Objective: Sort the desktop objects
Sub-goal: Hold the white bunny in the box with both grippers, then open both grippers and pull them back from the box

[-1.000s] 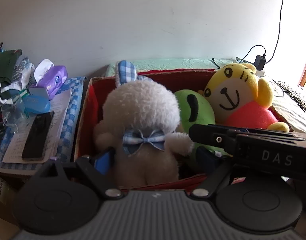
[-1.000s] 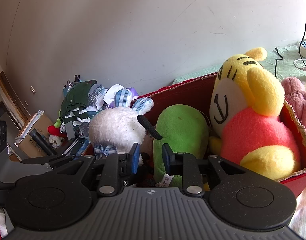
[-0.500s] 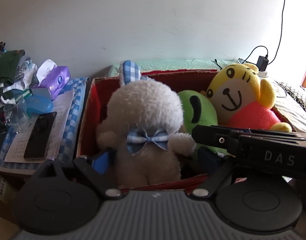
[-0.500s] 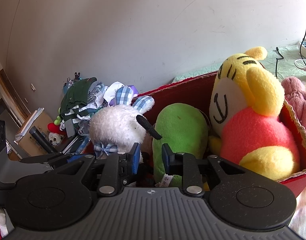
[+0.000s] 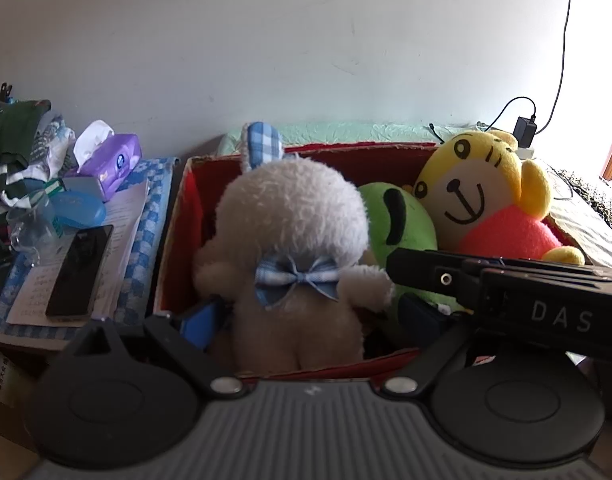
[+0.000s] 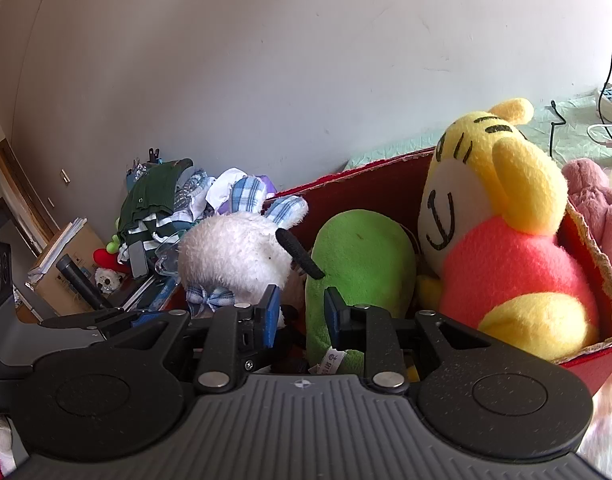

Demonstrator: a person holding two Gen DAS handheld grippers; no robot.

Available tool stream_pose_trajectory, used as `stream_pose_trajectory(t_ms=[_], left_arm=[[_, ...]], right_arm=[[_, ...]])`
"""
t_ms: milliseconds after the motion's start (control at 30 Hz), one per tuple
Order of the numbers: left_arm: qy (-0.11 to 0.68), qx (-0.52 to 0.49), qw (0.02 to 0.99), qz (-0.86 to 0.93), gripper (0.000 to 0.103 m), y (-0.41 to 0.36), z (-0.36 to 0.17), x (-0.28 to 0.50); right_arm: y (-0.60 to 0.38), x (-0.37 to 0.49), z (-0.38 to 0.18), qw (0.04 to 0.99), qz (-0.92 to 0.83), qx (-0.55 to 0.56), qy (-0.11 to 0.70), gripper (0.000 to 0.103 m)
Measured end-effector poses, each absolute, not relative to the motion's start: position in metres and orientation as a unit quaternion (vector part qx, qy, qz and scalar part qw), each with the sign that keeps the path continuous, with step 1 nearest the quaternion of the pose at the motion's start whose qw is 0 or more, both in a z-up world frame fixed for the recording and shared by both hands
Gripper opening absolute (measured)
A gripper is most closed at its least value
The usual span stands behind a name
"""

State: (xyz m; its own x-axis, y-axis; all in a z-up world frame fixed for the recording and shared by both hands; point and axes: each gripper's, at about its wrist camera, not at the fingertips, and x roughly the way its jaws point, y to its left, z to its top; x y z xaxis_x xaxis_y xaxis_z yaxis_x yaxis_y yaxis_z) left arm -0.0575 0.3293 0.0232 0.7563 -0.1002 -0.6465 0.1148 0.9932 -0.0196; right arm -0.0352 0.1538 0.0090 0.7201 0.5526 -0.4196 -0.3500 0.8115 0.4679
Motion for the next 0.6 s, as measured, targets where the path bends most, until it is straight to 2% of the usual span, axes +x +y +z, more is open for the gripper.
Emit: stream_pose_trajectory(t_ms=[600], left_arm=[[0.308,0.019,0.949,-0.063,0.094,0.3306,0.0206,-0.0647]], right_arm=[[0.1619,-0.0361,0.0081,0.919,0.238,0.156,0.272,0.026]])
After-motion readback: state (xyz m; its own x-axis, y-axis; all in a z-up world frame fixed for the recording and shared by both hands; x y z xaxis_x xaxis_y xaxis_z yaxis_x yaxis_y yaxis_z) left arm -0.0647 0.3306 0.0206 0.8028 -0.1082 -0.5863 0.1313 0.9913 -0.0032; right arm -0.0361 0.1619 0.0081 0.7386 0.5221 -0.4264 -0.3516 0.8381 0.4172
